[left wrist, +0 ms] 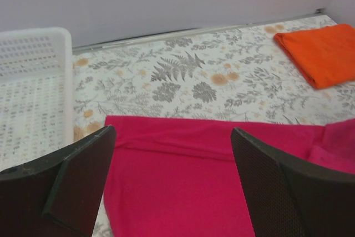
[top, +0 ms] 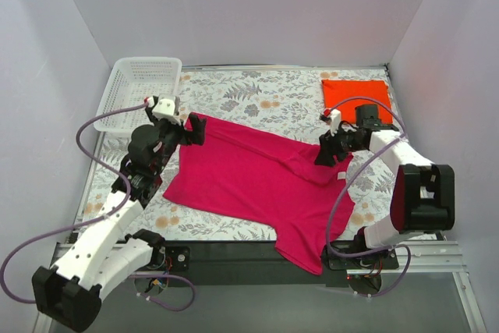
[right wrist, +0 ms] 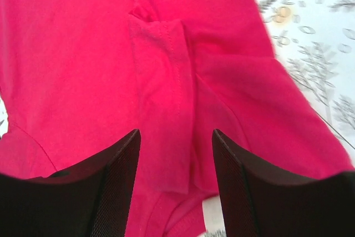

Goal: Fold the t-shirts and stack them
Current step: Fold the tshirt

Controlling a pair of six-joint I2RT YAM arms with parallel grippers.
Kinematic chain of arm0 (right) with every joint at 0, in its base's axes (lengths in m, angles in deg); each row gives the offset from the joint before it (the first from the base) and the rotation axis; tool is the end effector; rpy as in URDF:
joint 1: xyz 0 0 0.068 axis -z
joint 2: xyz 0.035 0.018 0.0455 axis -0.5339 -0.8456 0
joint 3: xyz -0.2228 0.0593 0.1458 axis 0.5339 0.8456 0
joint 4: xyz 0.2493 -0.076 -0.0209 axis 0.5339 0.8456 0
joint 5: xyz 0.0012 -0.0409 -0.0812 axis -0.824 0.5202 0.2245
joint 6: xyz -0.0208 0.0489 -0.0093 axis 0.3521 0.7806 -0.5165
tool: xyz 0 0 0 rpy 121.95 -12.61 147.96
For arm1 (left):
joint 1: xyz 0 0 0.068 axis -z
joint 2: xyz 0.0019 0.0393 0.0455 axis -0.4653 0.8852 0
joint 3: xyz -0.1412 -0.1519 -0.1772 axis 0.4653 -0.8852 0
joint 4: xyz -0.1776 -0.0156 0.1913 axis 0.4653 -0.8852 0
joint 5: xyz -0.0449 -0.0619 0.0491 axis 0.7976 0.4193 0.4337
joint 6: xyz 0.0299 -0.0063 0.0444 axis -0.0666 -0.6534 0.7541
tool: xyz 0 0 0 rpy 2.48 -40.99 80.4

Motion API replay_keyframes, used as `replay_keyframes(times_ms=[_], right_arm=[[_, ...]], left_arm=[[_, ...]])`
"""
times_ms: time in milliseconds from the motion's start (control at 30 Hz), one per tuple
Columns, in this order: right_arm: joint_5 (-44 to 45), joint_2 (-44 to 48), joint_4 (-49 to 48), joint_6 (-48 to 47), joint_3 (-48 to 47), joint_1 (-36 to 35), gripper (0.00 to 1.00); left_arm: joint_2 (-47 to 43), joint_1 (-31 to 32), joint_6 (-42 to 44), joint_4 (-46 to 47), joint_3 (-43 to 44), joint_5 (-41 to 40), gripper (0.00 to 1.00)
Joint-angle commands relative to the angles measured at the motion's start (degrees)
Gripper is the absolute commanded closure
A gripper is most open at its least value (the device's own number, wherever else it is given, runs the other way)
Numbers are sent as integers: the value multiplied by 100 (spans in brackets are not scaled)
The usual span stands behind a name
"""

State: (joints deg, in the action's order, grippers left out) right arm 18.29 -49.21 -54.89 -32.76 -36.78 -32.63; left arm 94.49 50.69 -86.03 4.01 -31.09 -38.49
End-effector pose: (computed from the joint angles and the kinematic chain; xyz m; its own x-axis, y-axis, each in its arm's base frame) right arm 0.2774 0.0245 0.2126 -0.5537 -0.4246 -0.7164 -0.7437 0.6391 0.1960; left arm 0.2027 -0.0822 0.3337 -0.2680 -0.5846 -0.7658 0.1712 0.7533 -0.6350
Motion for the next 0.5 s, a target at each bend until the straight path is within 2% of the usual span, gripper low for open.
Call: replay_keyframes(times_ms=[0, 167, 467], right_arm=[[-3, -532, 260, 84, -445, -254, 48], [349, -919, 261, 216, -385, -350, 48], [613, -972, 304, 243, -77, -518, 55]], left_arm=[[-632, -20, -348, -858, -462, 363, 20], [-1346, -20, -277, -719, -1095, 117, 16], [-1145, -28, -260, -551, -1114, 363, 16]])
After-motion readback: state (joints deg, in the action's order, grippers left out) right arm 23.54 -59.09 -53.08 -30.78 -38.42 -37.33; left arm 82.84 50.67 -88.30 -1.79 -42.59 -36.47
